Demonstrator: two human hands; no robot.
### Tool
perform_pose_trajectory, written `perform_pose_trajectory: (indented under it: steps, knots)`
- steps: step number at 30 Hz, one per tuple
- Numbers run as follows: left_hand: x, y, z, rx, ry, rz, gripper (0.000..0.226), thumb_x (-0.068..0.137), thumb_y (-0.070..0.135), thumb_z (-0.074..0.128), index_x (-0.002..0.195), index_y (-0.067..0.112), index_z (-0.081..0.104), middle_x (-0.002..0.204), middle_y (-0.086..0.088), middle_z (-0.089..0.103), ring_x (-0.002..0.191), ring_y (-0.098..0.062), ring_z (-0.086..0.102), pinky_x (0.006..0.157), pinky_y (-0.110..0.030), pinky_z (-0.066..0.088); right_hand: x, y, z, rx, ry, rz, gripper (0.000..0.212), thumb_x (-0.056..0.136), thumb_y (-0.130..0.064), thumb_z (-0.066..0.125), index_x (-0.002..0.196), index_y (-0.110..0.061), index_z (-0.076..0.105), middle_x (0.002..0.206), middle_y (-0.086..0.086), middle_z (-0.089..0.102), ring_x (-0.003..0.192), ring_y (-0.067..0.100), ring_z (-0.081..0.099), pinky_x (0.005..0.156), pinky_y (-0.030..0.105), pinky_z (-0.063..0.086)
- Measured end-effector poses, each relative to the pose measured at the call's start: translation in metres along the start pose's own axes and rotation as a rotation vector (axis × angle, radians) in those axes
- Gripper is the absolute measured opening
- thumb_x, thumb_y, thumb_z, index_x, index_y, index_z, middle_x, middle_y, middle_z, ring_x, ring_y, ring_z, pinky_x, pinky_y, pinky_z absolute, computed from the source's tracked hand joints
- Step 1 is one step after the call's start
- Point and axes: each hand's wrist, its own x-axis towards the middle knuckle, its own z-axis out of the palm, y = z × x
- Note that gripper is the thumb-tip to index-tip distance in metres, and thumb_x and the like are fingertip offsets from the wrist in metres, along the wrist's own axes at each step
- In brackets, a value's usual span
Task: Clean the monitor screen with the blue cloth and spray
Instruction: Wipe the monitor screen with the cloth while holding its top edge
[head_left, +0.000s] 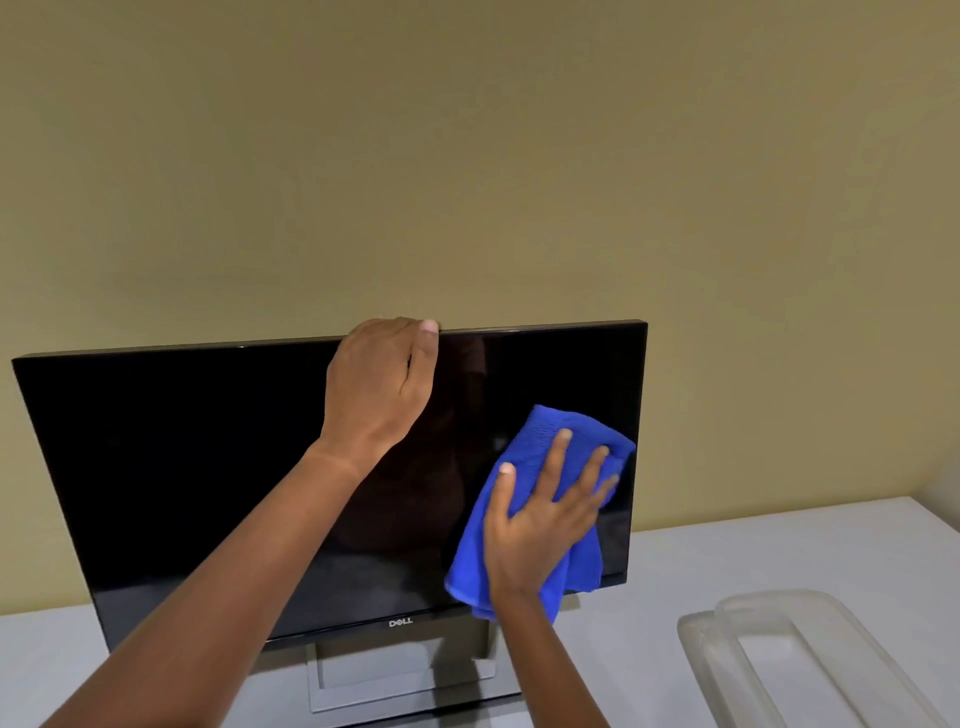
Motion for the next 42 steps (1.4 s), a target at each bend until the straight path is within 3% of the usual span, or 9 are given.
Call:
perform_pose_trajectory:
  steps: [5, 10, 12, 16, 23, 29, 35, 38, 42]
  knots:
    - [0.002, 0.000, -0.002, -0.010, -0.004, 0.008, 0.078, 0.085, 0.045, 0.003, 0.091, 0.001, 0.067, 0.087, -0.016, 0.071, 0.088, -0.030, 0.061, 0.078, -0.029, 0.036, -0.019, -0.033, 0.016, -0.081, -0.045, -0.419, 0.060, 0.084, -0.050, 0.046, 0.138, -0.030, 0.034, 0.147, 0.013, 0.027, 0.137, 0.041, 0.021, 0.098, 0.054, 0.037]
    - [-0.001, -0.004, -0.005, -0.116, -0.024, -0.024, 0.060, 0.090, 0.034, 0.014, 0.112, 0.016, 0.067, 0.111, -0.004, 0.070, 0.111, -0.020, 0.059, 0.092, -0.025, 0.036, 0.000, 0.008, 0.005, -0.155, -0.023, -0.862, 0.053, 0.084, -0.052, 0.051, 0.134, -0.039, 0.038, 0.142, 0.001, 0.036, 0.134, 0.034, 0.031, 0.101, 0.048, 0.034]
    - [-0.001, -0.005, -0.004, -0.146, -0.040, -0.036, 0.060, 0.089, 0.033, 0.013, 0.114, 0.018, 0.065, 0.115, -0.002, 0.069, 0.115, -0.018, 0.056, 0.094, -0.024, 0.035, 0.018, 0.029, -0.003, -0.192, -0.001, -0.835, 0.049, 0.087, -0.054, 0.046, 0.133, -0.038, 0.040, 0.142, 0.001, 0.037, 0.133, 0.034, 0.031, 0.102, 0.051, 0.034]
    - [0.000, -0.007, -0.006, -0.177, -0.082, -0.045, 0.060, 0.088, 0.034, 0.012, 0.116, 0.021, 0.064, 0.121, 0.002, 0.065, 0.120, -0.014, 0.052, 0.095, -0.021, 0.032, 0.054, 0.043, -0.017, -0.166, 0.078, -0.519, 0.049, 0.087, -0.045, 0.047, 0.132, -0.025, 0.043, 0.144, 0.011, 0.033, 0.133, 0.039, 0.029, 0.101, 0.055, 0.037]
    - [0.004, -0.007, -0.007, -0.202, -0.114, -0.071, 0.061, 0.084, 0.031, 0.013, 0.115, 0.021, 0.064, 0.124, 0.003, 0.064, 0.120, -0.014, 0.051, 0.091, -0.019, 0.031, 0.082, -0.025, -0.012, -0.001, 0.130, -0.127, 0.053, 0.090, -0.041, 0.047, 0.137, -0.016, 0.044, 0.146, 0.022, 0.034, 0.135, 0.046, 0.027, 0.106, 0.056, 0.033]
    - [0.007, -0.008, -0.005, -0.191, -0.084, -0.064, 0.059, 0.081, 0.025, 0.017, 0.110, 0.017, 0.067, 0.119, -0.002, 0.067, 0.115, -0.019, 0.055, 0.088, -0.018, 0.032, 0.020, -0.073, 0.011, -0.024, 0.017, -0.539, 0.052, 0.086, -0.046, 0.049, 0.135, -0.027, 0.043, 0.146, 0.011, 0.034, 0.137, 0.039, 0.023, 0.108, 0.049, 0.025]
    - [0.003, -0.014, -0.015, -0.220, -0.171, -0.015, 0.060, 0.085, 0.029, 0.013, 0.119, 0.018, 0.061, 0.127, 0.000, 0.062, 0.122, -0.013, 0.051, 0.095, -0.017, 0.031, -0.024, -0.009, 0.013, -0.207, -0.116, -1.060, 0.055, 0.085, -0.049, 0.050, 0.137, -0.037, 0.037, 0.145, -0.002, 0.034, 0.135, 0.032, 0.029, 0.107, 0.049, 0.029]
    - [-0.004, -0.021, -0.025, -0.214, -0.181, 0.011, 0.059, 0.086, 0.026, 0.015, 0.123, 0.013, 0.059, 0.128, -0.004, 0.060, 0.124, -0.017, 0.050, 0.104, -0.023, 0.030, -0.014, 0.036, -0.002, -0.313, -0.134, -1.084, 0.058, 0.082, -0.052, 0.052, 0.137, -0.042, 0.035, 0.143, -0.006, 0.036, 0.137, 0.031, 0.027, 0.107, 0.053, 0.025]
    - [-0.016, -0.048, -0.047, -0.144, -0.139, 0.004, 0.057, 0.086, 0.022, 0.016, 0.124, 0.011, 0.057, 0.129, -0.007, 0.059, 0.125, -0.020, 0.048, 0.103, -0.022, 0.026, 0.015, 0.065, -0.022, -0.386, -0.132, -0.875, 0.048, 0.093, -0.055, 0.027, 0.137, -0.036, 0.034, 0.146, 0.003, 0.030, 0.145, 0.032, 0.006, 0.108, 0.056, 0.018]
